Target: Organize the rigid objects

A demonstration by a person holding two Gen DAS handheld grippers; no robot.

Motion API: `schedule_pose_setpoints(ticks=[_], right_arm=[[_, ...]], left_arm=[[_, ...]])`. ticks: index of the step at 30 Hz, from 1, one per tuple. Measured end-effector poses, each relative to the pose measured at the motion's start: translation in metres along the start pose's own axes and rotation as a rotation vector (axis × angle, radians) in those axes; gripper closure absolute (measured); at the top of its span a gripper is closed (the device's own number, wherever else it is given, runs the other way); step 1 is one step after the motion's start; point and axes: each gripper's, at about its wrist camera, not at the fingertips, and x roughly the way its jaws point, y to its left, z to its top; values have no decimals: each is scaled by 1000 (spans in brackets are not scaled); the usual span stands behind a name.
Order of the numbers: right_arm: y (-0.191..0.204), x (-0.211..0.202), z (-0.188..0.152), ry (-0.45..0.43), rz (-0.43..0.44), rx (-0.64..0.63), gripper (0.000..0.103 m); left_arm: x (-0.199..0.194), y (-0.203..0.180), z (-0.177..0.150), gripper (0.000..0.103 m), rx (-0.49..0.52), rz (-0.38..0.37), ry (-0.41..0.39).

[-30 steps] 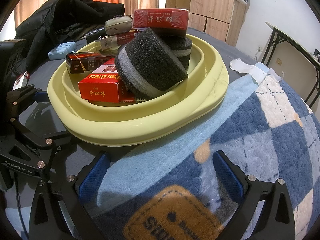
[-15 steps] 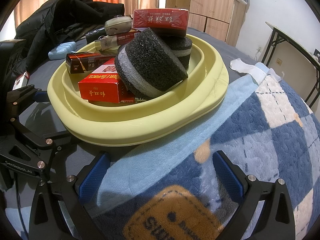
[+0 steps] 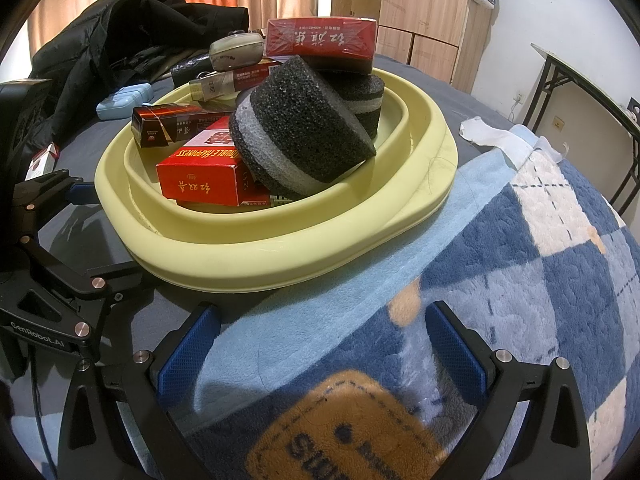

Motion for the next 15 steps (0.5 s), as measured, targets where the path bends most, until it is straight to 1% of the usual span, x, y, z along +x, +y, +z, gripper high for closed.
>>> schedule_pose_setpoints(ticks=[15], right_arm=[[0, -1, 1, 0, 0, 0, 0]], left_arm=[[1, 0, 0, 0, 0, 0, 0]])
